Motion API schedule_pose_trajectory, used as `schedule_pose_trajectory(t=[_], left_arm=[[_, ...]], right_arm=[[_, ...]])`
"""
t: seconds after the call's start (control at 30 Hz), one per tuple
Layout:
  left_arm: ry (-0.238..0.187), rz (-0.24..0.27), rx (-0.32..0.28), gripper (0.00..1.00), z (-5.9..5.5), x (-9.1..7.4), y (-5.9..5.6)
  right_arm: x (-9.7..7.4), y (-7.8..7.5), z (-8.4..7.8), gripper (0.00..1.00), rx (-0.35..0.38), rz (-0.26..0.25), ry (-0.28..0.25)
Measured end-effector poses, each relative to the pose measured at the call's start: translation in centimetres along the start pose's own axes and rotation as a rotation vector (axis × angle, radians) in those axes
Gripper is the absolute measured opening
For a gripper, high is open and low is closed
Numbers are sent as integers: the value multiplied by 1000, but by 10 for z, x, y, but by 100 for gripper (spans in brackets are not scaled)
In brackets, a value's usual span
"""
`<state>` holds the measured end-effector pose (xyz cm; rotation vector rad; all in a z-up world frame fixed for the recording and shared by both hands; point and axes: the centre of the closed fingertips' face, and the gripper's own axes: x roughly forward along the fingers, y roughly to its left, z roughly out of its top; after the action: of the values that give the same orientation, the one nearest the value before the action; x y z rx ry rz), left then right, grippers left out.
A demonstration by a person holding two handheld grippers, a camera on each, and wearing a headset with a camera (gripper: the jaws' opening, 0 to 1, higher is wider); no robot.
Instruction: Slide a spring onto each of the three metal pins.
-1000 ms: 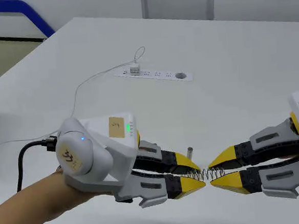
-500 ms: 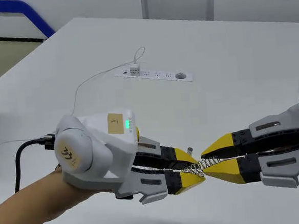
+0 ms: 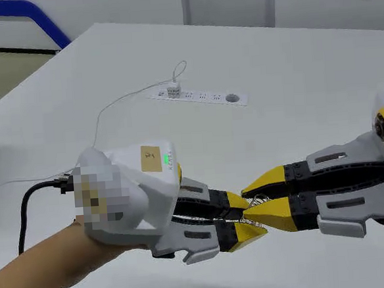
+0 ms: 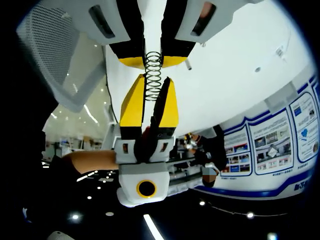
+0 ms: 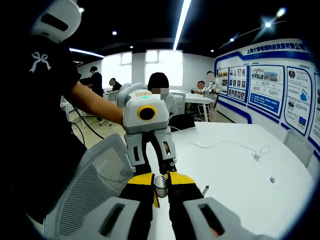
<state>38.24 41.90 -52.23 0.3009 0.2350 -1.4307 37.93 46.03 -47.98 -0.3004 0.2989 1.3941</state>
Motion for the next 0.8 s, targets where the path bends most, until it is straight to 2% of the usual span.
schedule_pose_trajectory(t=[0.2,0.33,0.47,0.67,0.8], left_arm=[[22,32,0,11,-6,1,5],[29,46,-21,12,-8,0,7],[50,66,-36,21,-15,-4,11],[41,110,-70,27,-19,-16,17],[39,148,-85,37,-22,-25,24]], right_arm=[[4,-5,-4,10,6,-45,8],[5,-8,-4,11,21,-54,9],[4,-13,-1,11,23,-67,3],[0,-24,-1,11,25,-102,14],[-3,-34,-3,11,20,-126,34]])
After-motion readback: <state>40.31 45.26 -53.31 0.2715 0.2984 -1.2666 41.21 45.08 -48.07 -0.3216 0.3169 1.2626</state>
